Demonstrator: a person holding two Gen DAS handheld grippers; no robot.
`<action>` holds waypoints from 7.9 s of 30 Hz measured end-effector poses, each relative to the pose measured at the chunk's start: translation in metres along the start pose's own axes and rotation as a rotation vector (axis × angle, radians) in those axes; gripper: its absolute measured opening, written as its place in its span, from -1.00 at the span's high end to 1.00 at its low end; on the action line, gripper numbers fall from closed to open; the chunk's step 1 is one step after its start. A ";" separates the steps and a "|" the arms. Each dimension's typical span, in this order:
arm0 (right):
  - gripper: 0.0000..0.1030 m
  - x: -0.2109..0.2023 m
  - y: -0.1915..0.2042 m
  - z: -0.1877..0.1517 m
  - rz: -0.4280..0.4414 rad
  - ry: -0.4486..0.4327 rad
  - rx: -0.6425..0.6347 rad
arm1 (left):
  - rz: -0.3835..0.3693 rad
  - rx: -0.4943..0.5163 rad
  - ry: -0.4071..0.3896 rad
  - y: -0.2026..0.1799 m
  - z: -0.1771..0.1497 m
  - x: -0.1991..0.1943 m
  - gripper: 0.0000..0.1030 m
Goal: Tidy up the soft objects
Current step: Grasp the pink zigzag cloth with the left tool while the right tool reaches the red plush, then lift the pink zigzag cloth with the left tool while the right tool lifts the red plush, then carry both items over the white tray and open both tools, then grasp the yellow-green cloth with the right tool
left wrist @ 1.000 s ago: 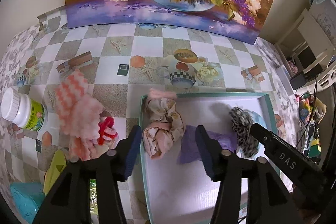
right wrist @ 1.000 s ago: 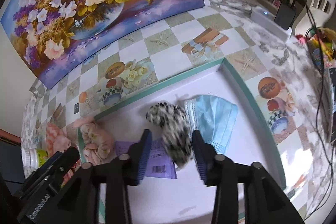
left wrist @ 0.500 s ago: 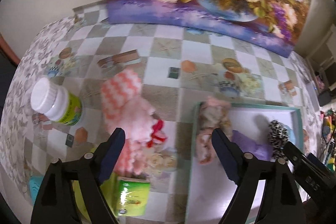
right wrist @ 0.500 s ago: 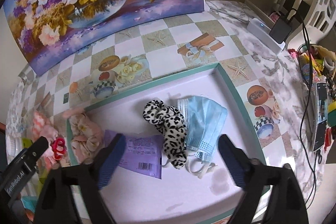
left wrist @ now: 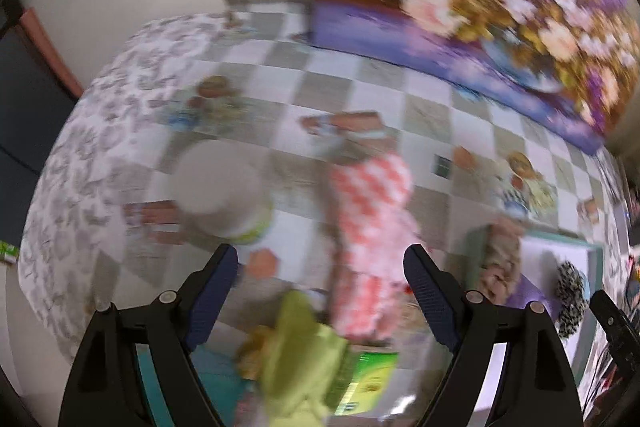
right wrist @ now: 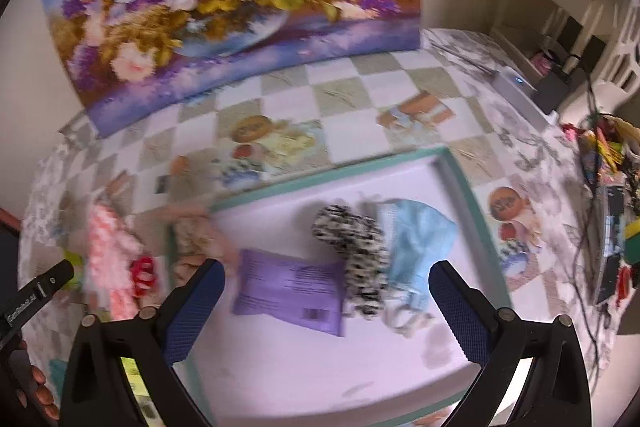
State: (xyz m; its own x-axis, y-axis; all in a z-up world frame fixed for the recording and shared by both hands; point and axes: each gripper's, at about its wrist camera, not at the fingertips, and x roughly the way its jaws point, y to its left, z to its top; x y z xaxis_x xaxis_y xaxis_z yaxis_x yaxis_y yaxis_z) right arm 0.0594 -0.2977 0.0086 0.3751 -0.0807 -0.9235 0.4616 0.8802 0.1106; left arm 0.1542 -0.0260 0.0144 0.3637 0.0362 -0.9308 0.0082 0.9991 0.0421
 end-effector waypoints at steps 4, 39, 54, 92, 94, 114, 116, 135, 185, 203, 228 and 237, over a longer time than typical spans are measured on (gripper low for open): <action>-1.00 -0.001 0.033 -0.003 0.077 -0.005 -0.058 | 0.013 -0.058 -0.012 0.025 0.002 -0.003 -0.66; -0.50 0.064 0.111 -0.024 0.224 0.118 -0.240 | -0.185 -0.078 0.183 -0.013 -0.007 0.094 -0.21; -0.30 0.060 0.125 -0.027 0.260 0.101 -0.292 | -0.264 -0.165 0.208 0.001 -0.014 0.101 0.70; 0.35 0.098 0.171 -0.056 0.216 0.147 -0.442 | -0.199 -0.220 0.208 0.028 -0.010 0.099 0.70; 0.35 0.091 0.165 -0.053 0.232 0.134 -0.428 | -0.196 -0.210 0.195 0.026 -0.009 0.094 0.70; 0.35 -0.001 0.106 -0.005 0.264 -0.036 -0.218 | -0.282 -0.130 -0.127 0.019 0.014 -0.037 0.70; 0.35 -0.006 0.090 -0.003 0.238 -0.035 -0.174 | -0.286 -0.111 -0.150 0.014 0.013 -0.050 0.70; 0.35 -0.026 -0.076 -0.024 -0.055 -0.021 0.156 | -0.459 0.226 -0.034 -0.111 -0.053 -0.071 0.70; -1.00 -0.019 0.045 -0.043 0.088 0.039 -0.123 | -0.071 -0.039 -0.035 0.049 -0.034 -0.034 -0.70; -1.00 0.027 0.148 -0.088 0.268 0.205 -0.292 | -0.057 -0.102 0.101 0.083 -0.043 0.008 -0.70; -0.24 0.035 0.204 -0.121 0.371 0.243 -0.463 | -0.167 -0.254 0.076 0.183 -0.053 0.018 -0.70; 0.32 0.042 0.205 -0.121 0.376 0.252 -0.459 | -0.171 -0.269 0.046 0.207 -0.056 0.023 -0.70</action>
State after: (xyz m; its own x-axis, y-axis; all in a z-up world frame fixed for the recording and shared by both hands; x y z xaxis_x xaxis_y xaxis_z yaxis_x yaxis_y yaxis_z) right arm 0.0728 -0.0639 -0.0516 0.2178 0.3353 -0.9166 -0.0759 0.9421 0.3266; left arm 0.1123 0.1832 -0.0186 0.3355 -0.1376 -0.9320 -0.1838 0.9607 -0.2080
